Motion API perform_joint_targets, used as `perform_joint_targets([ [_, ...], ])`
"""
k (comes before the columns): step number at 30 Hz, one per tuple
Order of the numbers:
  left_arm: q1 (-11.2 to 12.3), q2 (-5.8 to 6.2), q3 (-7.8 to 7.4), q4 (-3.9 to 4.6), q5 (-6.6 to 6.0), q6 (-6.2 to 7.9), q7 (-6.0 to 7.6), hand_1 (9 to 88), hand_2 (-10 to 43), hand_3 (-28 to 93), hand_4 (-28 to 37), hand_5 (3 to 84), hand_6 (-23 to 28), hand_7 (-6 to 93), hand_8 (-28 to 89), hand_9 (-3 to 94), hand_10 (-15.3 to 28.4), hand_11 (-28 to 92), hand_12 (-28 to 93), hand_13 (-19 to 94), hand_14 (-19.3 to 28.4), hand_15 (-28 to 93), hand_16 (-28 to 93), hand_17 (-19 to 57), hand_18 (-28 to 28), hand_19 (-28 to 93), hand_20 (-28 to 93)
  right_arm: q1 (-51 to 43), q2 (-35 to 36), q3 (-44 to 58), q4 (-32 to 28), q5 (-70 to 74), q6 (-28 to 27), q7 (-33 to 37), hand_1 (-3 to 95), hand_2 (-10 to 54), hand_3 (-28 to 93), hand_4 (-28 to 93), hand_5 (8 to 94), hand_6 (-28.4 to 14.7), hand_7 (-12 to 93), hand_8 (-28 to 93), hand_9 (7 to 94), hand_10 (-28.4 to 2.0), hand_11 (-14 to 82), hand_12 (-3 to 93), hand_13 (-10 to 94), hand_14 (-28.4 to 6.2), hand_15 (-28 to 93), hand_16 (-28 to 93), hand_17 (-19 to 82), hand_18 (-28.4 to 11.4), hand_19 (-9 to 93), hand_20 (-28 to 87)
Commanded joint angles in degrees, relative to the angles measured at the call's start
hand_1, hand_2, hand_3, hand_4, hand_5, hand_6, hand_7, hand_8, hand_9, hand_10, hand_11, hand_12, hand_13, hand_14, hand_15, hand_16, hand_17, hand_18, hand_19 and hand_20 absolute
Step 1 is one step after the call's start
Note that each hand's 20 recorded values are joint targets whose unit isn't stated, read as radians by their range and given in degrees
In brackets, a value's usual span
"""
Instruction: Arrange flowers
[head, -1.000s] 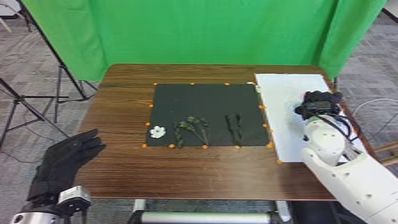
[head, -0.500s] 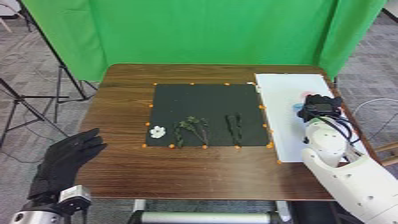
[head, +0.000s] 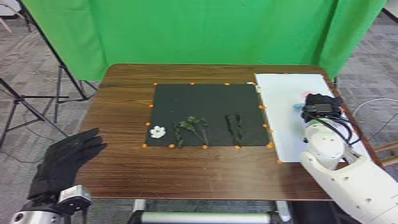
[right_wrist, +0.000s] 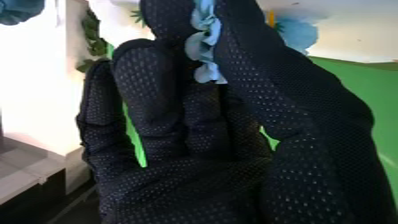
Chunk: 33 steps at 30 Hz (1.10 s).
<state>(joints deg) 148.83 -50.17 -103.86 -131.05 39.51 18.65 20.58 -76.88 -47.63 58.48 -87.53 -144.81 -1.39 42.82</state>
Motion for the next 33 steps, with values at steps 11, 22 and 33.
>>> perform_joint_targets([
  [11, 2.6, -0.8, -2.15, -1.39, 0.57, 0.15, -0.92, 27.0, 6.2, 83, -13.6, 46.3, 14.1, 14.3, -9, 38.7, 22.3, 36, 9, 28, 28.4, 60, -13, -9.8, 21.2, 57, 12, 5.69, 4.28, -7.44, -15.32, 3.16, 8.43, -4.91, 57.3, -9.5, 75, -28, 79.5, -2.3, 26, 5, 88.1, -8.1, 20.3, 39.2, 68, -7.3, 67, 35, 21, -28.4, 78, 37],
  [22, 2.47, -0.32, -2.87, -1.52, 0.73, 0.14, -1.26, 27.0, 6.3, 83, -13.6, 46.2, 14.1, 14.5, -9, 38.7, 22.2, 37, 9, 28, 28.4, 60, -13, -9.8, 21.2, 57, 12, 14.71, -7.43, -19.05, -15.71, 6.09, 6.44, -11.66, 57.5, -9.5, 76, -28, 79.6, -2.2, 25, 6, 88.3, -7.7, 20.1, 40.1, 68, -7.3, 67, 35, 21, -28.4, 79, 37],
  [33, 0.84, 0.22, -3.07, -0.54, 0.7, -0.66, -2.17, 27.1, 6.2, 83, -13.4, 46.3, 14.2, 14.5, -9, 38.7, 22.2, 37, 9, 28, 28.4, 60, -13, -9.8, 21.2, 57, 12, 13.56, -19.77, -22.25, -9.71, 10.48, 5.61, -16.31, 55.4, -9.0, 77, -28, 77.4, -1.1, 29, 5, 87.2, -6.7, 20.9, 40.9, 68, -5.8, 66, 37, 20, -26.4, 78, 36],
])
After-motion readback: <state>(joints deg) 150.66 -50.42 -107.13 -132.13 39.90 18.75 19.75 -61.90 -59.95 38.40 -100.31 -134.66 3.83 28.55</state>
